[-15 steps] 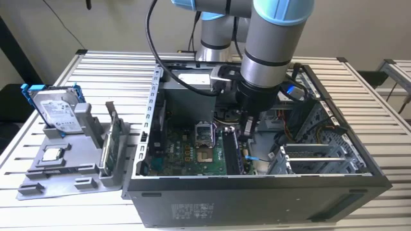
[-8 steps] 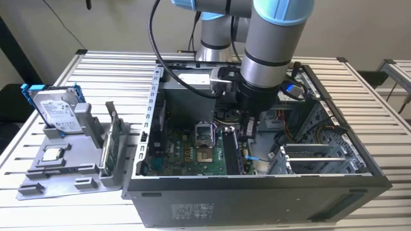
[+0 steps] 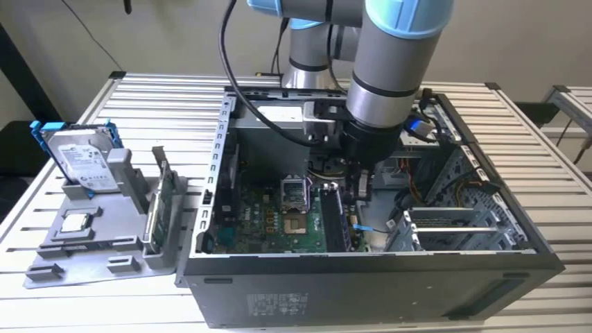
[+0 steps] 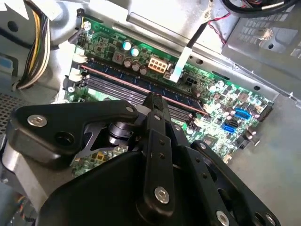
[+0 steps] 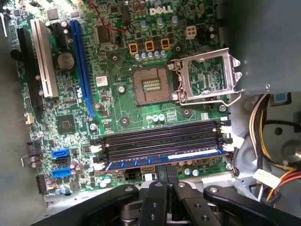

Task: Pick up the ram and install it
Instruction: 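Press down the ram until it locks into place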

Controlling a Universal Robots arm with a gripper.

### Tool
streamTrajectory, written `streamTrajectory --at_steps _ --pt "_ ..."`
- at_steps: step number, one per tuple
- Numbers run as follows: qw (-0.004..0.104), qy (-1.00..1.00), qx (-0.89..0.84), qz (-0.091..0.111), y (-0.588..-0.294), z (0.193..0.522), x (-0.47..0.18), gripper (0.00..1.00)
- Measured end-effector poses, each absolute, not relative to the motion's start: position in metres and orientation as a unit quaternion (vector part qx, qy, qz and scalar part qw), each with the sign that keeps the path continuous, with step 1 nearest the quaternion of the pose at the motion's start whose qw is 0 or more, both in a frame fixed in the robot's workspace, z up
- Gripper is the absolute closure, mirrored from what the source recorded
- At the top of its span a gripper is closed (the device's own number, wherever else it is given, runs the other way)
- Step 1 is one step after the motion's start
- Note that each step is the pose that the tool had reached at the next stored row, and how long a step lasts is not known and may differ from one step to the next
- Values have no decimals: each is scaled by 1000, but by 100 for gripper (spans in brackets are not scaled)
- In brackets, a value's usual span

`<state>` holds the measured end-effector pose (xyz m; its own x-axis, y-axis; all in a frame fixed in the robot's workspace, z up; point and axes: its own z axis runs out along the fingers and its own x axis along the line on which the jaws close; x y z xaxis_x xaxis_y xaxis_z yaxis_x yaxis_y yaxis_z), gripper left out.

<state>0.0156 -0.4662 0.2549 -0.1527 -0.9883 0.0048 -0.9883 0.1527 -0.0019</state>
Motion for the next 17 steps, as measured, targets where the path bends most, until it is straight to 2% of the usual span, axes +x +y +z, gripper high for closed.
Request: streamTrajectory --at_steps 3,17 --pt "5 -751 660 -1 -466 254 16 89" --pt "5 -715 699 -1 -466 251 16 89"
